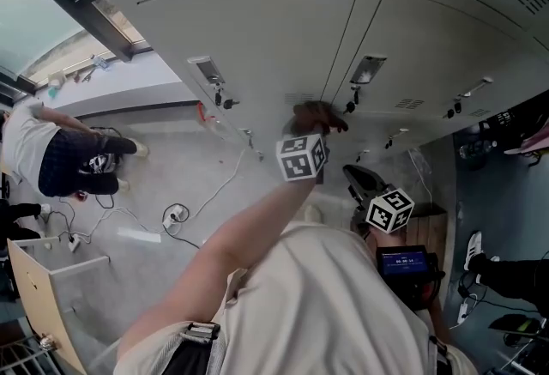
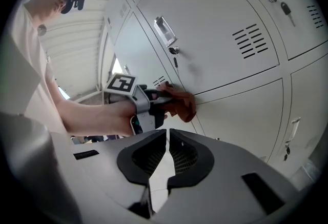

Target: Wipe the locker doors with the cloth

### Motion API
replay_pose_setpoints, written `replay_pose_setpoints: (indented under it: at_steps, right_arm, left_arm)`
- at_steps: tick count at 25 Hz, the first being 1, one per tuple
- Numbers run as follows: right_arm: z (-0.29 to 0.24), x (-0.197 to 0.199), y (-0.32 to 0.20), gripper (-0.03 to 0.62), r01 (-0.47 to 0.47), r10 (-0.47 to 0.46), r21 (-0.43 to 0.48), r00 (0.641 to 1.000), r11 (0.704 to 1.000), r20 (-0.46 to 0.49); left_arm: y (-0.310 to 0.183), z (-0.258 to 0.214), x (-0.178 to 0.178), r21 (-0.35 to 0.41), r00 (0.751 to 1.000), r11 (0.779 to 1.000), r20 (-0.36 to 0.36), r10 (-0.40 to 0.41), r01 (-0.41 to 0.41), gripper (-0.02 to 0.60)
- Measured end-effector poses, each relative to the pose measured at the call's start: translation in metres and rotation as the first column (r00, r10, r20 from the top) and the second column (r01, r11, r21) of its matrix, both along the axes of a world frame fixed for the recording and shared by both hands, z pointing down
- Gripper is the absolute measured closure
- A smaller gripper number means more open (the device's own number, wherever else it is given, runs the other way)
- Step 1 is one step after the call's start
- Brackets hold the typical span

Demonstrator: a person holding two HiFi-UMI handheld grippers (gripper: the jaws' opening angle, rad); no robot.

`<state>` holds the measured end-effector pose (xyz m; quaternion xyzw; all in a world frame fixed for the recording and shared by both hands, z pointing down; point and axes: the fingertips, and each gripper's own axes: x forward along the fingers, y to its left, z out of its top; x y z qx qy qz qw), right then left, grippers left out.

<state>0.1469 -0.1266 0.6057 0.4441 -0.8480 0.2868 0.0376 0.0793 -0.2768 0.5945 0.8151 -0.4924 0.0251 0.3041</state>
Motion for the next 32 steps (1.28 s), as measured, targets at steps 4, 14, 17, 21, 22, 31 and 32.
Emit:
replay_pose_setpoints:
  at_steps: [4,14,17,21,22,31,32]
  right_arm:
    - [0.000,-0.008,0.000,0.565,0.004,-0.004,-0.006,1.000,1.000,0.000]
    - [0.000,-0.054,0.010,0.565,0.042,-0.042,0.002,0.999,0.999,-0.002]
    - [0.000,-0.064,0.016,0.565,0.037,-0.037,0.009,0.999,0.999,-0.007]
    - [-0.007,-0.074,0.026,0.565,0.030,-0.030,0.039,0.999,0.999,-0.011]
    - [-0.009,-0.076,0.028,0.565,0.028,-0.027,0.049,1.000,0.998,-0.013]
    - [-0.061,-0.067,0.023,0.565,-0.030,0.035,0.243,0.999,0.970,-0.015]
    - [-0.066,-0.066,0.022,0.566,-0.033,0.038,0.260,0.999,0.965,-0.012]
  left_arm:
    - [-0.005,0.009,-0.039,0.055,0.994,0.998,0.108,-0.029,0.023,0.477]
    - [-0.026,-0.001,-0.202,0.209,0.928,0.970,0.321,-0.190,0.126,0.477]
    - [-0.031,-0.013,-0.237,0.268,0.904,0.958,0.378,-0.200,0.100,0.474]
    - [-0.035,-0.030,-0.272,0.328,0.901,0.939,0.368,-0.231,0.106,0.474]
    - [-0.033,-0.034,-0.272,0.340,0.915,0.937,0.347,-0.205,0.081,0.474]
    - [0.053,-0.052,-0.211,0.346,0.967,0.927,0.247,0.061,-0.147,0.474]
    - [0.062,-0.053,-0.208,0.342,0.972,0.929,0.228,0.063,-0.140,0.474]
